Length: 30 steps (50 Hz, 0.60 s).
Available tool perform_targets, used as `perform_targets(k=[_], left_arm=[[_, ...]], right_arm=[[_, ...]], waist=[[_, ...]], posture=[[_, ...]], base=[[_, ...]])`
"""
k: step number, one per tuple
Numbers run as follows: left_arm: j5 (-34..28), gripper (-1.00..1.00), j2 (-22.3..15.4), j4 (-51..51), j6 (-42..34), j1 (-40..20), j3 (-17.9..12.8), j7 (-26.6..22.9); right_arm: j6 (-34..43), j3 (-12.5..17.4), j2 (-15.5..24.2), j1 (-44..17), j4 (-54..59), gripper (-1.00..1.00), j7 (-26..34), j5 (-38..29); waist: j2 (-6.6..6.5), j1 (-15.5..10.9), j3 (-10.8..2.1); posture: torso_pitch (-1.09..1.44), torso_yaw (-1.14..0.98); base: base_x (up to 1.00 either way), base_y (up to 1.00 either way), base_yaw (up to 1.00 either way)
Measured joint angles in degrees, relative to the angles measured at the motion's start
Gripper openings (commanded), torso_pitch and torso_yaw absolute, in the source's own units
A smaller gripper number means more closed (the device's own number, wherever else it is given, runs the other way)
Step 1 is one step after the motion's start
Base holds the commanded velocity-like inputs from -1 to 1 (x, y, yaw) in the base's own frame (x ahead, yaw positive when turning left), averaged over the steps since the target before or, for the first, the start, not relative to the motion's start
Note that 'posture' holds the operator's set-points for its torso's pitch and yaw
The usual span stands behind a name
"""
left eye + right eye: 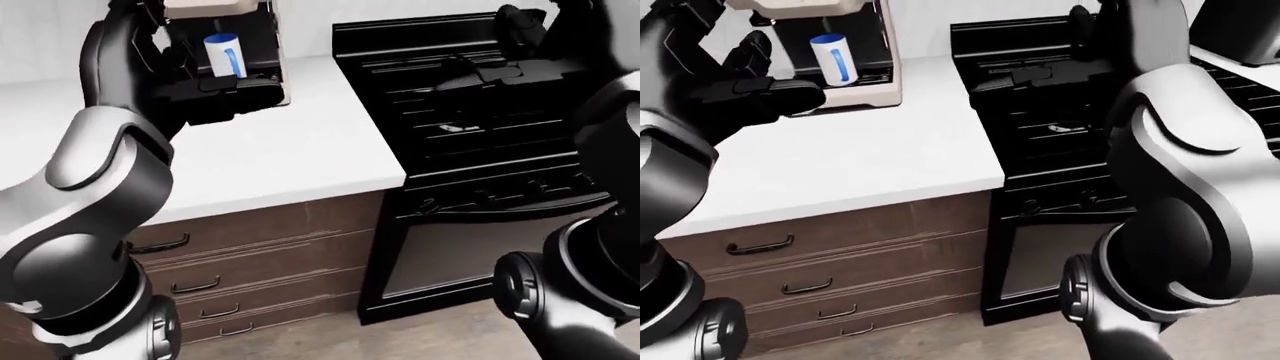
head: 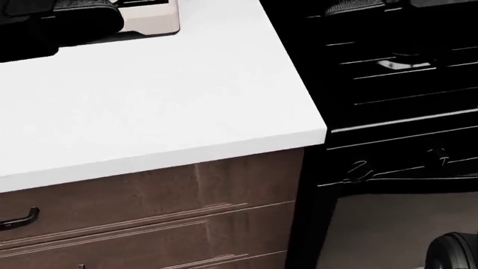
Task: Press the button on the coffee machine to serve coffee.
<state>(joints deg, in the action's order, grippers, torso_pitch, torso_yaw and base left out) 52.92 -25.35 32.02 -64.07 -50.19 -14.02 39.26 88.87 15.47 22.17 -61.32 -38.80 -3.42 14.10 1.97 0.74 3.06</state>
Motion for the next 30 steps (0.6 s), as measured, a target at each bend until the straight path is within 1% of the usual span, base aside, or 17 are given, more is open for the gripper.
perform_targets(k=[2,4,6,8,10,11,12,13,16,18,22,24,25,26,28,29,30], left_arm=[[0.4,1.00,-0.1,-0.6,-0.7,-0.3,0.4,0.0],[0.6,1.00,-0.3,-0.6,-0.8,-1.0,0.1,0.2],[0.5,1.00,-0.5,0.0,-0.3,-1.3,-0.4,0.4],[0.3,1.00,-0.6,0.4,0.4,-1.0,-0.4,0.2],[0.1,1.00,-0.8,0.0,0.7,-0.8,-0.4,0.0],[-0.1,1.00,-0.8,-0.2,0.7,-0.1,-0.7,0.0],[-0.4,1.00,-0.7,-0.6,0.5,0.5,-0.9,0.1],[-0.6,1.00,-0.5,-0.8,0.2,0.8,-1.0,0.4],[-0.5,1.00,-0.5,-0.7,-0.4,0.2,-0.9,0.7],[-0.2,1.00,-0.5,-0.2,-0.3,-0.3,-0.8,0.6],[-0.1,1.00,-0.7,0.3,0.3,-0.3,-1.0,0.5],[-0.1,1.00,-0.7,0.2,0.3,-0.5,-1.0,0.6],[-0.1,1.00,-0.3,0.3,0.4,-0.3,-0.7,0.6],[0.1,1.00,-0.2,0.4,0.2,0.1,-0.3,0.5],[0.6,1.00,0.0,-0.1,-0.4,0.4,0.4,0.3],[0.7,1.00,-0.1,-0.2,-0.6,0.3,0.4,0.2],[0.7,1.00,-0.2,-0.2,-0.5,0.0,0.3,0.1]], right_arm=[[0.6,0.0,0.1,-0.5,0.7,1.00,-0.2,-0.2],[0.0,-0.2,0.2,-0.9,0.5,1.00,-0.1,-0.1],[-0.8,-0.3,0.1,-0.6,-0.1,1.00,0.0,0.0],[-1.0,-0.2,0.0,-0.5,-0.1,1.00,-0.1,0.0],[-1.0,-0.3,-0.2,-0.5,0.3,1.00,-0.2,0.0],[-1.1,-0.8,-0.8,0.2,0.3,1.00,-0.2,0.1],[-0.8,-1.4,-0.9,0.6,0.3,1.00,0.0,0.5],[-0.4,-1.6,-1.0,0.7,0.2,1.00,0.2,0.8],[-0.1,-1.3,-0.8,0.5,-0.1,1.00,0.3,1.2],[-0.9,-0.8,-0.7,0.6,-0.5,1.00,0.2,1.0],[-2.5,-0.6,-0.6,0.9,0.1,1.00,0.0,0.9],[-2.6,-0.6,-0.5,0.7,0.6,1.00,-0.2,0.9],[-2.7,-0.4,-0.4,1.1,0.6,1.00,-0.2,0.9],[-2.6,-0.2,-0.5,1.7,0.6,1.00,-0.4,0.9],[-2.0,0.1,-0.5,2.4,0.7,1.00,-0.6,0.7],[-1.9,0.1,-0.5,2.2,0.9,1.00,-0.7,0.7],[-2.0,0.1,-0.4,1.9,0.9,1.00,-0.8,0.8]], waist=[[0.38,-0.2,-0.74],[-0.37,-0.5,-0.84],[-2.04,-0.4,-0.37],[-4.25,0.0,0.00],[-6.84,-0.1,-0.43],[-6.24,-0.5,-0.13],[-6.06,-0.7,0.37],[-5.95,-0.8,0.52],[-4.03,-0.4,0.04],[-2.83,-0.3,0.08],[-1.06,-0.3,0.29],[0.29,-0.4,0.08],[-0.40,0.1,0.13],[-0.65,0.3,0.31],[-0.06,0.0,-0.10],[-0.40,-0.1,-0.37],[-1.18,-0.2,-0.42]], posture=[[0.00,0.00],[0.00,0.00],[0.00,0.00],[0.00,0.00],[0.00,0.00],[0.00,0.00],[0.00,0.00],[0.00,0.00],[0.00,0.00],[0.00,0.00],[0.00,0.00],[0.00,0.00],[0.00,0.00],[0.00,0.00],[0.00,0.00],[0.00,0.00],[0.00,0.00]], base=[[0.04,0.47,0.00],[0.03,0.47,0.00],[0.04,0.46,0.00],[0.04,0.46,0.00],[0.03,0.46,0.00],[0.04,0.46,0.00],[0.03,0.46,0.00],[0.03,0.46,0.00],[0.04,0.46,0.00],[0.09,0.45,0.00],[0.12,0.42,0.00],[0.13,0.38,0.00],[0.16,0.32,0.00],[0.16,0.29,0.00],[0.18,0.18,0.00],[0.19,0.13,0.00],[0.20,0.07,0.00]])
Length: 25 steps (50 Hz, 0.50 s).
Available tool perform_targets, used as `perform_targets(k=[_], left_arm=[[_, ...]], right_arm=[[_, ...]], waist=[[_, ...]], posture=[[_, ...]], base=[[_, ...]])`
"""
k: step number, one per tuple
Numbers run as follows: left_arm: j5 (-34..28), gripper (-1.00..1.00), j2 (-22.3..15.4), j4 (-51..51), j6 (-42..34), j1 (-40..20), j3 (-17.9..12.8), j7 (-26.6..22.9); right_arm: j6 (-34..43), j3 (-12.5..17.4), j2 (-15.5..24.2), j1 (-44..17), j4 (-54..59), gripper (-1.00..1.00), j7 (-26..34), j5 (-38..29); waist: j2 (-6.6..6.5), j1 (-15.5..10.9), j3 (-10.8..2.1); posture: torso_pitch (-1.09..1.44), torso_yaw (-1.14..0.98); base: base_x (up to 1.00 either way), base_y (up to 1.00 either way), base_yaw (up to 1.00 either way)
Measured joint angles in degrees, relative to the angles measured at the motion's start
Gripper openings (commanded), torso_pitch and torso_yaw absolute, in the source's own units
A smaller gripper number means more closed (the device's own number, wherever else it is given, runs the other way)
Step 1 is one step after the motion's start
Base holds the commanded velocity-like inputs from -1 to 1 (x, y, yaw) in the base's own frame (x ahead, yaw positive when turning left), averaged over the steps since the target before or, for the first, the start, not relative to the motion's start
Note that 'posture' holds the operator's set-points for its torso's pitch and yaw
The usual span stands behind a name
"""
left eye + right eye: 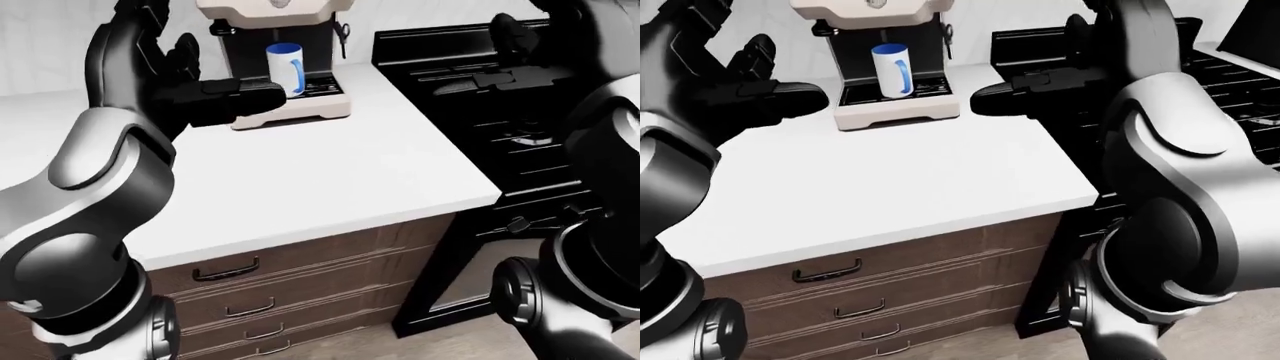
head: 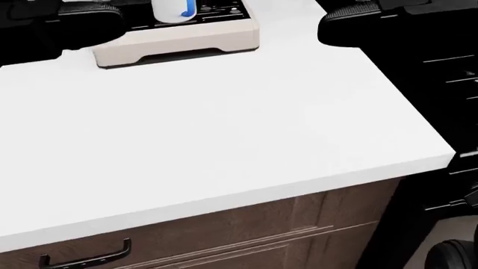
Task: Press the button on the coffee machine to serve coffee.
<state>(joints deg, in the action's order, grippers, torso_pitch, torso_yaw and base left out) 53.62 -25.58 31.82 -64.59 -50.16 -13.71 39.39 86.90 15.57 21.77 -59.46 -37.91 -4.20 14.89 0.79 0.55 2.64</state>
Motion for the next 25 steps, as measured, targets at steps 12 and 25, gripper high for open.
perform_targets(k=[12,25], left_arm=[[-2.3,1.00,0.0,0.8,1.4,0.5,-1.3,-0.5],[-2.5,1.00,1.0,-0.1,1.5,1.2,-0.4,-1.3]], right_arm=[[-5.2,-0.7,0.0,1.7,3.9,1.00,-0.4,1.8],[-7.6,-0.2,0.5,3.3,6.6,1.00,-2.7,2.5]], waist=[[-2.67,-0.5,1.41],[-0.51,-1.1,1.26]], posture=[[0.00,0.00],[0.00,0.00]], base=[[0.18,0.03,0.00],[0.08,0.00,0.00]])
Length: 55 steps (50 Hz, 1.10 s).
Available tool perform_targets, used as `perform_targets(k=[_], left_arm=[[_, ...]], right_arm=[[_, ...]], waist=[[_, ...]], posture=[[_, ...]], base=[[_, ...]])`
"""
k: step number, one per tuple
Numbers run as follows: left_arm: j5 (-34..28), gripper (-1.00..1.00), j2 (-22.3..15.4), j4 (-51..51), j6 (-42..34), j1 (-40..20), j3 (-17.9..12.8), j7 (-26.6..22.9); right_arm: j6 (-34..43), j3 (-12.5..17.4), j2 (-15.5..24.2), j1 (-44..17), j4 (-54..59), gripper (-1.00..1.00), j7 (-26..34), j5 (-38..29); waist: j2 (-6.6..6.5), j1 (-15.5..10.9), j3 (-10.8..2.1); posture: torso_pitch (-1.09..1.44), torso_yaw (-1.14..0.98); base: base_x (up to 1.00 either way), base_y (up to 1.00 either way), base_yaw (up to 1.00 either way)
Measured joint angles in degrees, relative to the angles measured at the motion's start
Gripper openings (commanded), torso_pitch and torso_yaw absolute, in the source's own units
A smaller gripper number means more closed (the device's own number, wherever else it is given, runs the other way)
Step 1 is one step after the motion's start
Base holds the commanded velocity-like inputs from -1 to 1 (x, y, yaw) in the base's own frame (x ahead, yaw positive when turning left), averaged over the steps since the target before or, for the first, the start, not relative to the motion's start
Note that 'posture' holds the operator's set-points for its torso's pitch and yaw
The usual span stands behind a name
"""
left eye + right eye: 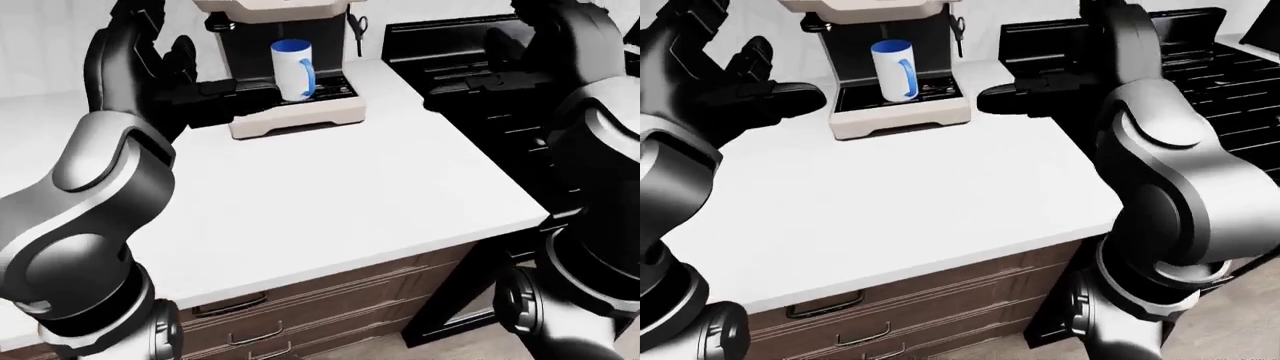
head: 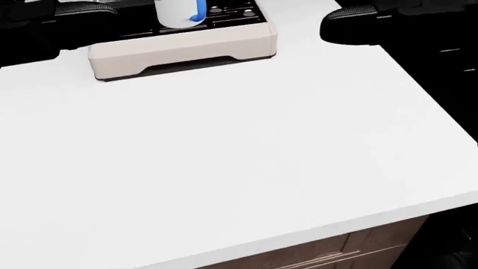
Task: Press the button on the coffee machine to serve coffee.
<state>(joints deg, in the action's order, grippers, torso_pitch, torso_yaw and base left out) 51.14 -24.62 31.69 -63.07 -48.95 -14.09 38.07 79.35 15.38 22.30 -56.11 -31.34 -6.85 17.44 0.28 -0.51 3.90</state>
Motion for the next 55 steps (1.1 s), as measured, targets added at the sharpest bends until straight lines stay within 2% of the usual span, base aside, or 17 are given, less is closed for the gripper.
perform_targets(k=[4,9,14,18,21,24,25,26,28,30,33,35,46,49,51,53,55], left_arm=[[0.1,1.00,-0.1,-0.2,-0.5,0.0,-0.4,0.3],[0.0,1.00,-0.3,-0.1,-0.2,0.5,-0.7,0.6],[-1.1,1.00,0.2,-1.1,1.2,2.0,0.5,-0.9],[-2.6,1.00,-0.4,-0.4,1.3,3.4,-1.5,-1.5],[-3.8,1.00,-0.3,-0.1,2.0,2.5,-2.2,-1.2],[-4.3,1.00,0.5,-0.6,3.1,3.1,-0.3,-2.7],[-4.6,1.00,0.9,-1.0,3.4,3.9,0.2,-3.4],[-5.0,1.00,1.1,-1.5,3.5,4.9,0.5,-4.0],[-6.1,1.00,1.4,-2.2,3.5,5.6,0.6,-5.0],[-7.6,1.00,1.4,-3.1,4.8,6.1,0.8,-6.6],[-11.3,1.00,1.9,-6.2,8.0,6.9,1.5,-10.1],[-14.1,1.00,2.4,-8.5,9.7,6.6,2.0,-12.3],[-24.4,1.00,3.6,-23.5,15.2,1.5,2.2,-20.4],[-26.1,1.00,3.9,-25.0,16.3,1.2,2.1,-21.6],[-26.8,1.00,4.1,-24.8,17.3,0.6,2.0,-22.1],[-27.0,1.00,4.8,-23.9,18.0,0.8,2.4,-22.5],[-26.9,1.00,5.2,-23.8,17.7,1.0,3.0,-22.7]], right_arm=[[0.0,-1.0,-0.2,0.6,0.9,1.00,-0.2,0.6],[-0.5,-2.3,-0.5,0.3,1.6,1.00,-0.2,1.2],[-0.7,-1.9,0.3,0.6,0.9,1.00,-0.5,0.6],[-1.5,-2.7,-0.5,0.2,0.7,1.00,-0.3,0.3],[-1.6,-3.4,-0.4,0.9,0.6,1.00,0.4,1.0],[-1.3,-2.2,0.6,0.5,0.0,1.00,0.1,0.1],[-1.5,-1.9,0.7,0.4,0.1,1.00,0.0,-0.3],[-1.9,-2.1,0.5,0.8,0.6,1.00,-0.1,-0.7],[-1.7,-2.6,0.3,1.5,1.7,1.00,0.1,-1.1],[-1.6,-3.1,0.7,2.0,2.4,1.00,0.4,-1.6],[-2.4,-3.6,1.4,1.7,3.4,1.00,1.1,-2.8],[-3.8,-3.6,1.7,1.4,4.6,1.00,1.8,-3.8],[-9.9,-3.9,2.6,0.6,15.3,1.00,5.0,-7.9],[-10.7,-4.1,3.2,-0.4,16.0,1.00,5.7,-8.6],[-11.2,-3.7,3.7,-1.1,15.7,1.00,6.1,-8.9],[-11.4,-2.9,4.2,-1.0,15.4,1.00,6.2,-9.4],[-11.1,-2.3,4.6,-0.7,15.8,1.00,6.3,-10.0]], waist=[[-0.94,0.4,0.13],[-0.54,0.5,-0.10],[-0.54,0.3,-0.52],[-1.73,-1.2,-0.90],[-0.37,-1.0,-0.30],[1.31,0.1,-1.12],[1.01,0.2,-1.34],[0.42,0.5,-0.79],[0.44,0.9,0.50],[0.01,0.8,1.06],[-1.53,0.4,1.07],[-3.21,0.8,0.30],[0.77,0.1,-0.18],[1.35,0.2,-1.35],[2.59,0.1,-2.24],[1.64,0.5,-1.90],[2.23,0.5,-1.86]], posture=[[0.00,0.00],[0.00,0.00],[0.00,0.00],[0.00,0.00],[0.00,0.00],[0.00,0.00],[0.00,0.00],[0.00,0.00],[0.00,0.00],[0.00,0.00],[0.00,0.00],[0.00,0.00],[0.00,0.00],[0.00,0.00],[0.00,0.00],[0.00,0.00],[0.00,0.00]], base=[[0.00,0.00,0.00],[0.00,0.00,0.00],[-0.03,0.00,0.56],[-0.05,0.00,0.45],[-0.04,0.00,0.23],[-0.33,0.00,1.00],[-0.08,0.00,0.16],[0.00,0.00,0.00],[0.00,0.00,0.00],[0.00,0.00,0.00],[0.00,0.00,0.00],[0.00,0.00,0.00],[0.06,0.00,0.00],[0.17,0.00,0.00],[0.16,0.00,0.00],[0.17,0.00,0.00],[0.16,0.00,0.00]])
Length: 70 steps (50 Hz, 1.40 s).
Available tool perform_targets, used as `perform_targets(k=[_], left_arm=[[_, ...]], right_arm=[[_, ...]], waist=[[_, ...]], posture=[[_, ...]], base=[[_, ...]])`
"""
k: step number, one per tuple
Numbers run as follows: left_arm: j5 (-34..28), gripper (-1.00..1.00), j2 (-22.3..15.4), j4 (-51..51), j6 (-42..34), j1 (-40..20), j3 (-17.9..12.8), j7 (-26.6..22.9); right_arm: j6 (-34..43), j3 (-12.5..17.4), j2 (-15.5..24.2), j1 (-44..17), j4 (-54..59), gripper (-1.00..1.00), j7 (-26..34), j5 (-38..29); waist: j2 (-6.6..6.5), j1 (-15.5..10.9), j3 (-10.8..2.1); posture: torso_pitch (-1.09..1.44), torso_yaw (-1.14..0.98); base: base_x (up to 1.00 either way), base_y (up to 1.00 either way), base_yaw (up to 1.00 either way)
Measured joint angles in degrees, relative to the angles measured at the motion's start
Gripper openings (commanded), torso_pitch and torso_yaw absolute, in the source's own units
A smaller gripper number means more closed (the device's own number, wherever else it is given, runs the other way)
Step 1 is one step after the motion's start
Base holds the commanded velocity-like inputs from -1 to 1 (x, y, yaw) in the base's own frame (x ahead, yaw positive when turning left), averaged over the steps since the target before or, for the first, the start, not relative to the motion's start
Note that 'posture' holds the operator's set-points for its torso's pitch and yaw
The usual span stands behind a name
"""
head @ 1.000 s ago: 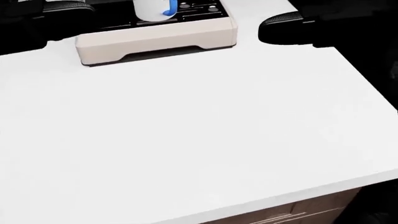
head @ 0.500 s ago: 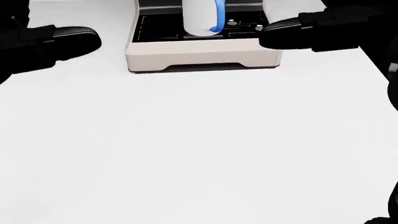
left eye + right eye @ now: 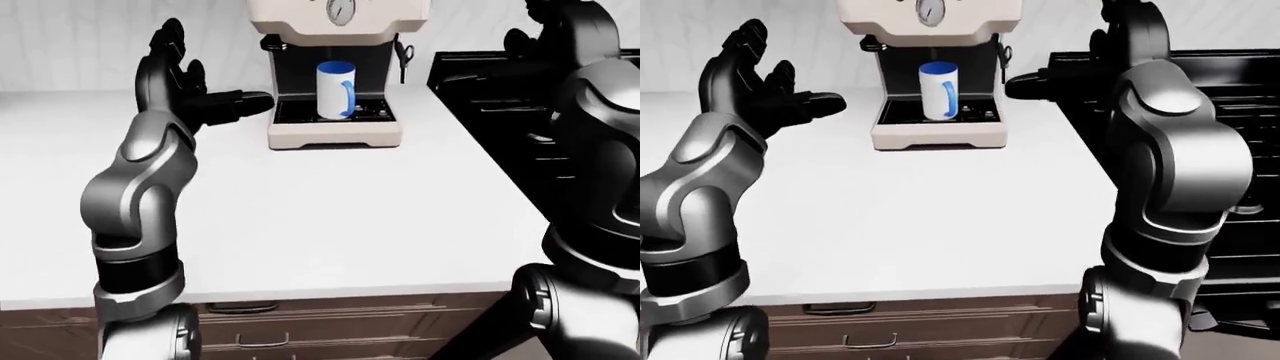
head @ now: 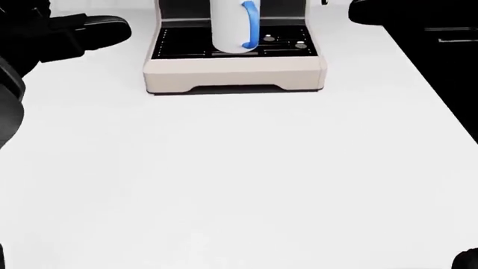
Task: Press the button on the coffee machine to serve coffee.
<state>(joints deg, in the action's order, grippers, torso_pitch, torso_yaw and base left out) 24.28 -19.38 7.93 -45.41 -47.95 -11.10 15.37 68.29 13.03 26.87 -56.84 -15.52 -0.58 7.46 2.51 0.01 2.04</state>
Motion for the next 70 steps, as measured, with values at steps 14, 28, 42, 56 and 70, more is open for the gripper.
perform_targets(k=[14,28,42,56,70], left_arm=[[-0.8,1.00,-0.5,-1.3,-0.1,1.0,-1.4,0.0],[-0.8,1.00,-0.8,-1.1,0.8,-1.4,-1.0,-0.1],[-1.4,1.00,-1.0,-2.9,0.2,-0.5,-1.5,-0.2],[-1.3,1.00,-0.2,-2.4,0.1,-0.4,-0.6,-0.1],[-1.8,1.00,-1.1,-3.6,0.4,0.2,-2.3,0.3]], right_arm=[[-1.3,-1.2,-1.7,1.1,2.4,1.00,1.0,-0.5],[-3.0,0.2,-1.2,1.3,1.2,1.00,0.8,-1.0],[-2.6,-0.8,-2.0,2.9,1.8,1.00,0.5,-0.3],[-2.7,0.3,-1.1,3.3,1.4,1.00,0.6,-0.5],[-2.7,-1.5,-2.0,2.8,2.1,1.00,1.4,0.0]], waist=[[-3.05,0.4,1.62],[-0.03,0.2,0.36],[-5.57,-0.6,0.84],[-0.95,0.3,0.63],[-5.34,-0.8,0.94]], posture=[[0.00,0.00],[0.00,0.00],[0.00,0.00],[0.00,0.00],[0.00,0.00]], base=[[0.07,0.00,0.00],[0.16,0.00,0.00],[0.14,0.00,0.00],[0.14,0.00,0.00],[0.14,0.00,0.00]])
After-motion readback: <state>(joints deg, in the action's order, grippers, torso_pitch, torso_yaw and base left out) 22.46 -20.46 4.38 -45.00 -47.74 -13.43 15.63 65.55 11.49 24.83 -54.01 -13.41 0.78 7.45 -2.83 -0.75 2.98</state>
